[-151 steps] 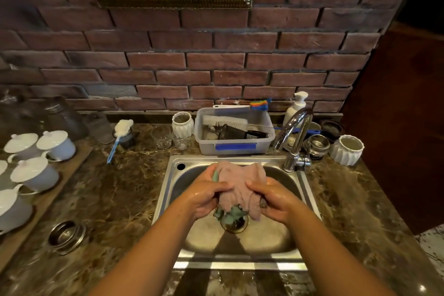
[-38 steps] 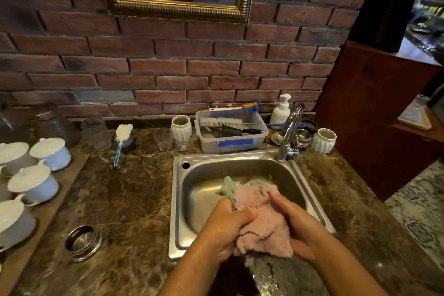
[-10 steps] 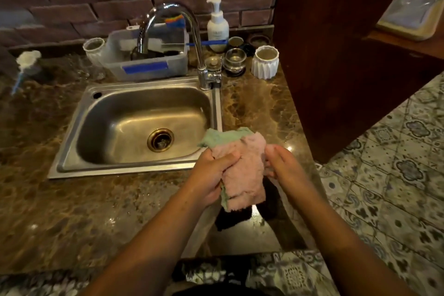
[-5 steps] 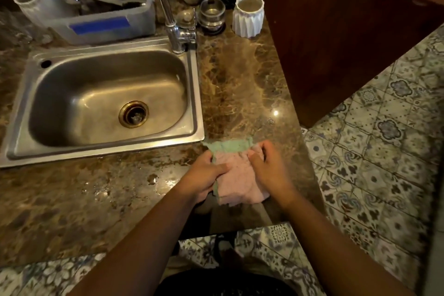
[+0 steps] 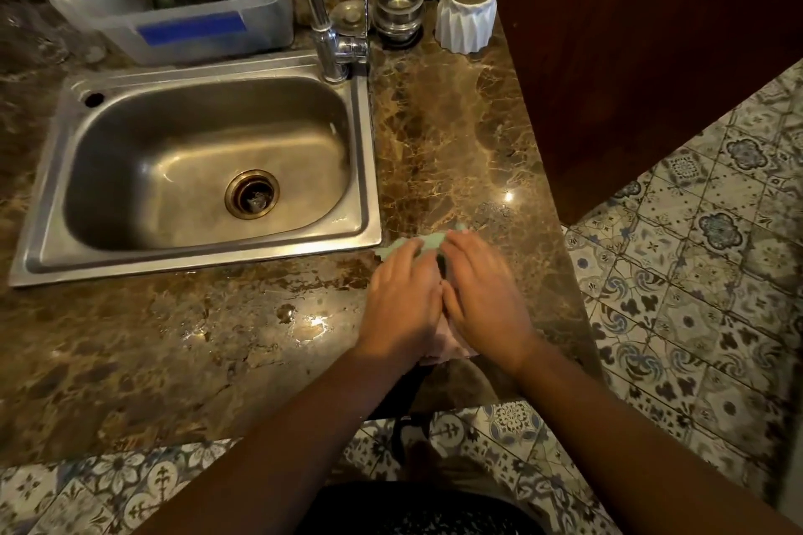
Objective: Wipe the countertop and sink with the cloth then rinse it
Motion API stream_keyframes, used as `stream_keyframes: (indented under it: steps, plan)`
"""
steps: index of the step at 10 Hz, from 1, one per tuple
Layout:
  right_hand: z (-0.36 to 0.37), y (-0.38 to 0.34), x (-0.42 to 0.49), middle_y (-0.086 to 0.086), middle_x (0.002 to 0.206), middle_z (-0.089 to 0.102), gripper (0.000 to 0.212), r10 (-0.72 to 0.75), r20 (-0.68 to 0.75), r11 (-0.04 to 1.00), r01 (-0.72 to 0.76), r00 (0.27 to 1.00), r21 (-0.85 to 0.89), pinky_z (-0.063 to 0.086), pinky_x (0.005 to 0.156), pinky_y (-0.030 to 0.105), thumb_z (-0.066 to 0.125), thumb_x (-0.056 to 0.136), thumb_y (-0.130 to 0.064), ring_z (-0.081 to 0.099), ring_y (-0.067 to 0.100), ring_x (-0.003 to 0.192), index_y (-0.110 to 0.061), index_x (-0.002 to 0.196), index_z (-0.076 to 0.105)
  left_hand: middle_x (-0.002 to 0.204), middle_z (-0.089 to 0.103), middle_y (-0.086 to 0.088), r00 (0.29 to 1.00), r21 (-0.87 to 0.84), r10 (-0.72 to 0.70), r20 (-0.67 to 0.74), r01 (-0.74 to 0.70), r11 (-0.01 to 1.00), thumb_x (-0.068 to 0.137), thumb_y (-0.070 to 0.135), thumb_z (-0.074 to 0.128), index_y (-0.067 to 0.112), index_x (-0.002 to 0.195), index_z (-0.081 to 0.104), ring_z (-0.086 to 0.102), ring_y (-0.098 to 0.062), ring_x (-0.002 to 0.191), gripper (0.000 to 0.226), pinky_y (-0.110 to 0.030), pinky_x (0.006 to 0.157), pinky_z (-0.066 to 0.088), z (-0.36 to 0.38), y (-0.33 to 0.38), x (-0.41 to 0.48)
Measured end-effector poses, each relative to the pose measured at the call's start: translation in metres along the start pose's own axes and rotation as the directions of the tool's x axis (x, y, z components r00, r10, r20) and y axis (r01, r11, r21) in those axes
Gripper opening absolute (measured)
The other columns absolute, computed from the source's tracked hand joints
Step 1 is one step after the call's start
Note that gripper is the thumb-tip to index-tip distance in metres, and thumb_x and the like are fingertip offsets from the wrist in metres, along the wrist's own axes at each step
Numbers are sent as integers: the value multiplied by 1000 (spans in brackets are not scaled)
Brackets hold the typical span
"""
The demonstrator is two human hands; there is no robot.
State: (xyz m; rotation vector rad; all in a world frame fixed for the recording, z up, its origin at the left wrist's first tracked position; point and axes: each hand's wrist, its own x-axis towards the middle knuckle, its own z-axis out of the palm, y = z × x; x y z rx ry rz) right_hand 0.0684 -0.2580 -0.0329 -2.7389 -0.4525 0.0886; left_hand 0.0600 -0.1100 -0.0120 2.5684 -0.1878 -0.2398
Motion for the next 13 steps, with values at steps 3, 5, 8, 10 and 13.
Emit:
stream_keyframes:
  steps: [3,5,8,10,13]
  plan:
    - [16,14,-5,1,169,-4,70,45,241,987,-5,969,-163,-5,125,45,13,101,-52,-11,19,155,-17,161,4,171,5,-4,992,314,59,115,-92,945,102,46,20,14,162,13,1,-20,157,69,-60,124,11,31,-38,-12]
    - [19,15,-7,4,169,-9,74,78,272,983,-27,959,-184,-2,125,48,-2,101,-58,-14,22,155,-14,160,0,169,14,-6,995,317,40,89,-66,946,104,47,27,13,161,21,11,-18,157,66,-59,123,19,32,-38,-10]
    - [17,11,-7,10,169,0,69,95,283,968,-23,954,-248,10,125,54,10,104,-49,-3,27,156,-9,160,8,171,-3,-5,985,300,50,163,-97,949,104,48,18,13,162,6,-7,-18,157,69,-58,125,1,35,-43,-9]
    - [0,-9,6,12,168,-8,71,178,409,957,-60,895,-285,12,123,60,16,103,-48,-8,30,155,-8,159,1,171,-5,4,967,194,21,254,-72,978,104,41,32,21,162,5,-7,-12,156,66,-55,125,-2,14,-38,-4]
    - [5,-100,45,11,131,51,39,288,256,942,-225,923,-249,45,101,44,49,94,-34,48,29,121,-15,126,56,134,55,0,999,93,32,31,-34,995,91,27,50,22,134,57,48,-21,128,44,-45,107,42,-73,-130,-38]
